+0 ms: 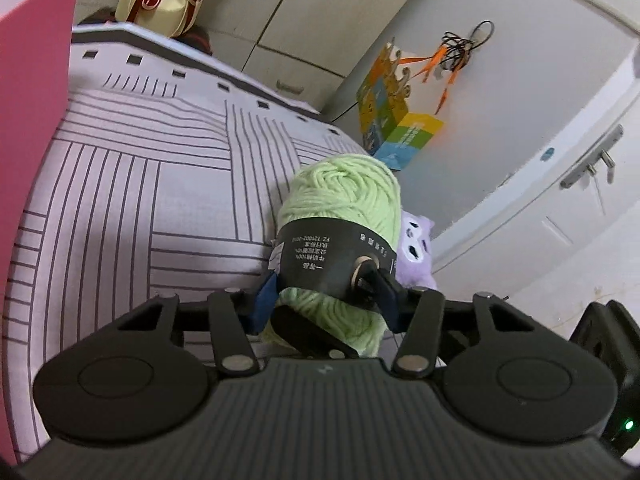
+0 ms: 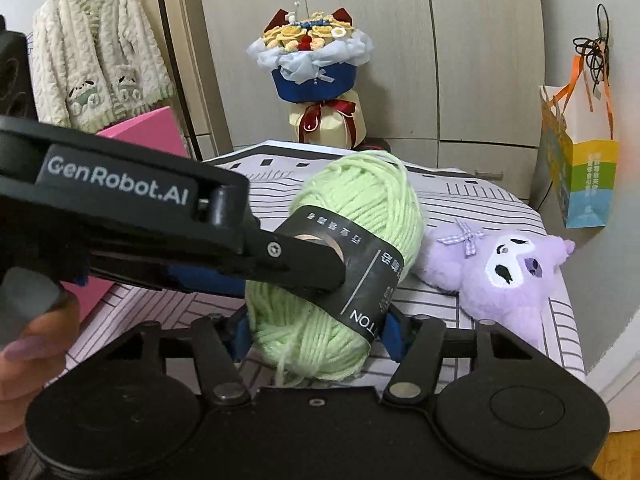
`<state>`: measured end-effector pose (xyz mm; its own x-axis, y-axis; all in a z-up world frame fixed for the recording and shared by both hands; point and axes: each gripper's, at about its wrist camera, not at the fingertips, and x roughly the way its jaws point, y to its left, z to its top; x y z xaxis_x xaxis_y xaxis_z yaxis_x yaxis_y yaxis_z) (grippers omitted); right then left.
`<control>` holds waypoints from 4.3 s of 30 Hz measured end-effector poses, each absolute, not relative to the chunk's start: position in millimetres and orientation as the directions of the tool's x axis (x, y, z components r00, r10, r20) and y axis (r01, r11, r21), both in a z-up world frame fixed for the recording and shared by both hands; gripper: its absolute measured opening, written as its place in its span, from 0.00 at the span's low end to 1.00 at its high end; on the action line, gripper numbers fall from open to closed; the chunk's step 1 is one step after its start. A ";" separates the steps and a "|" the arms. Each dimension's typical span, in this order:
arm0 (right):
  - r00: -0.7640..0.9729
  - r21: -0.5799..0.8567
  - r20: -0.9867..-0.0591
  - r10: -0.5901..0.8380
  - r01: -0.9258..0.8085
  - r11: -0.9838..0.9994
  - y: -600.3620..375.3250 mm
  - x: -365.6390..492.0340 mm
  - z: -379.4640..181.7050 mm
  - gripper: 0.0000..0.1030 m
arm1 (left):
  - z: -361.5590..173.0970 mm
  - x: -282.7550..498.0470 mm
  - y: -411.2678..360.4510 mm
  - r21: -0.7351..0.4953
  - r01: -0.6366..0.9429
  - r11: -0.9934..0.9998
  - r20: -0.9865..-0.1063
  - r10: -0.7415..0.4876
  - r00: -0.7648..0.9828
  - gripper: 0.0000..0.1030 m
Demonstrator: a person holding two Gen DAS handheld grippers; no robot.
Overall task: Organize soft objects
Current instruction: 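Close both grippers together on the green yarn ball and lift it, then carry the yarn ball with both grippers over the pink box, then lower the yarn ball into the box and open both grippers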
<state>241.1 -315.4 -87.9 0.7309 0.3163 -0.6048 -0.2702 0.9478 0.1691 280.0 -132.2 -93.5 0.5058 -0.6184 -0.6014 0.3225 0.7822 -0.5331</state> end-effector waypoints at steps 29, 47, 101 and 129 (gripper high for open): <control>0.733 0.208 -0.619 0.282 -0.193 0.959 -277.4 110.3 -65.7 0.64 | -80.0 160.7 -80.7 -0.533 0.412 0.739 -0.592 -0.674 0.442 0.49; 0.690 0.210 -0.652 0.315 -0.235 0.949 -242.5 35.0 -19.3 0.64 | -47.3 69.2 -37.2 -0.526 0.439 0.729 -0.563 -0.685 0.464 0.50; 0.540 0.232 -0.655 0.528 -0.522 0.821 -43.1 232.3 6.6 0.72 | -16.5 211.1 152.3 -0.456 0.194 0.868 -0.515 -0.436 0.738 0.52; 0.664 0.092 -0.589 0.462 -0.513 0.854 -98.4 155.4 46.9 0.82 | 39.7 114.3 127.2 -0.302 0.306 0.903 -0.438 -0.417 0.796 0.61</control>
